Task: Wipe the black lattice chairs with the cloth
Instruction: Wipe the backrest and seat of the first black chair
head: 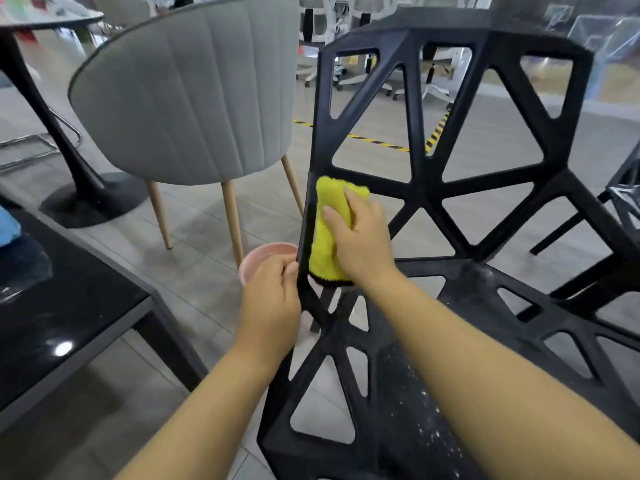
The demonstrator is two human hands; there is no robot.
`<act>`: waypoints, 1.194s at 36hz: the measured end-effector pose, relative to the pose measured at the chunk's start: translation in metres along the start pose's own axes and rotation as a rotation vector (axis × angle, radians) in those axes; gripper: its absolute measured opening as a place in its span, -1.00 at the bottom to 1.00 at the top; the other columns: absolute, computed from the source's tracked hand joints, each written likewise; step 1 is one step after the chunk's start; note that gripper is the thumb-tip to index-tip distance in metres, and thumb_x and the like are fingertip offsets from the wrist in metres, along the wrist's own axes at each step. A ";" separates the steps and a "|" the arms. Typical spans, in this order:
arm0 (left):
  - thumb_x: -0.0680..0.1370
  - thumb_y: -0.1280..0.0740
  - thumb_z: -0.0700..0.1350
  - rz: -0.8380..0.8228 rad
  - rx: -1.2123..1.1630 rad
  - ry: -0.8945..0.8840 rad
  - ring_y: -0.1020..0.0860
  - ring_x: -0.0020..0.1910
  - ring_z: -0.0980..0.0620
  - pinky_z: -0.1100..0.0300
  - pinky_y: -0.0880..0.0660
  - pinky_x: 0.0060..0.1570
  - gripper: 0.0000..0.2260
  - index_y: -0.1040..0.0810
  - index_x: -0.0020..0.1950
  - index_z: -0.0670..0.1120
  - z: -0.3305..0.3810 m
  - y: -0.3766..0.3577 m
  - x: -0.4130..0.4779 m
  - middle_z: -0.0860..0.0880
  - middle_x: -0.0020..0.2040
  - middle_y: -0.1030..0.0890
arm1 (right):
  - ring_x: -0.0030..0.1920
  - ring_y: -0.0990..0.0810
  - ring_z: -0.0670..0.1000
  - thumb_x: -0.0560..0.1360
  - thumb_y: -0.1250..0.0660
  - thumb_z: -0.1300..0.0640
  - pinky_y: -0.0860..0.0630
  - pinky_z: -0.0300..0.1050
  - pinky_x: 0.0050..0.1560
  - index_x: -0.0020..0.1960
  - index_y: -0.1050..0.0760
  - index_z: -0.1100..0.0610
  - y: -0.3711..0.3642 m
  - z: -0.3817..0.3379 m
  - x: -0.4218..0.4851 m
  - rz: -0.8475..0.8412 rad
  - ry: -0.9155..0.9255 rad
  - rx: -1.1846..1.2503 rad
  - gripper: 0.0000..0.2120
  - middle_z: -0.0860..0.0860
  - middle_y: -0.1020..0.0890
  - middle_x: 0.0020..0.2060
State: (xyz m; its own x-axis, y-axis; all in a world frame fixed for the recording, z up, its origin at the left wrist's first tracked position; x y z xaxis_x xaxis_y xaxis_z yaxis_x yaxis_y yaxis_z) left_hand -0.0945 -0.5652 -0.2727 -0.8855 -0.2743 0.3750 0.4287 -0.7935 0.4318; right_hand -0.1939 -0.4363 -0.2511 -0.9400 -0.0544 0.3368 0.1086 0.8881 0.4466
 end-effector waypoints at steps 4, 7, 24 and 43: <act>0.62 -0.13 -0.20 0.005 0.020 0.014 -0.44 -0.17 0.40 0.55 -0.33 -0.17 -0.82 -0.48 -0.07 0.00 -0.002 0.000 -0.001 0.22 -0.19 -0.49 | 0.06 -0.44 0.10 0.58 -0.22 0.00 -0.36 -0.11 0.10 0.32 -0.43 0.08 -0.019 -0.015 0.024 -0.050 0.022 -0.111 -0.65 0.10 -0.34 0.10; 0.62 -0.13 -0.19 0.011 0.038 0.003 -0.43 -0.19 0.29 0.50 -0.33 -0.15 -0.81 -0.54 -0.03 -0.13 -0.004 0.001 -0.001 0.09 -0.16 -0.53 | 0.10 -0.43 0.11 0.58 -0.21 0.00 -0.36 -0.09 0.15 0.32 -0.44 0.07 -0.021 -0.012 0.016 -0.084 0.031 -0.128 -0.66 0.09 -0.36 0.12; 0.63 -0.13 -0.12 -0.107 -0.081 0.095 -0.51 -0.13 0.31 0.51 -0.39 -0.23 -0.69 -0.47 -0.06 0.31 -0.008 0.013 -0.043 0.22 -0.17 -0.59 | 0.10 -0.45 0.11 0.53 -0.15 -0.19 -0.43 -0.02 0.10 0.41 -0.33 -0.07 0.001 0.068 -0.122 -0.285 -0.097 -0.365 -0.52 -0.02 -0.32 0.08; 0.61 -0.18 -0.09 -0.065 -0.107 0.186 -0.45 -0.29 0.26 0.48 -0.33 -0.33 -0.82 -0.51 -0.14 0.03 -0.021 0.010 -0.049 0.13 -0.29 -0.51 | 0.05 -0.45 0.00 0.44 -0.14 -0.27 -0.41 -0.05 0.12 0.33 -0.39 -0.21 -0.012 0.029 -0.181 -0.630 -0.015 -0.355 -0.52 -0.11 -0.31 -0.06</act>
State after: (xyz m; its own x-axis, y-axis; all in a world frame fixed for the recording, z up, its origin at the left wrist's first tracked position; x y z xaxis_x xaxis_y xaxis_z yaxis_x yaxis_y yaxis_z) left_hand -0.0501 -0.5712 -0.3043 -0.9326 -0.3084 0.1873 0.3571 -0.8632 0.3569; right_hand -0.0347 -0.4235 -0.3411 -0.8628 -0.4986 -0.0835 -0.3590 0.4882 0.7954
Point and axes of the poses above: each hand's wrist, its own x-axis towards the middle knuckle, its own y-axis out of the back of the hand, z = x × y, the point moved 8 cm from there along x, towards the middle knuckle
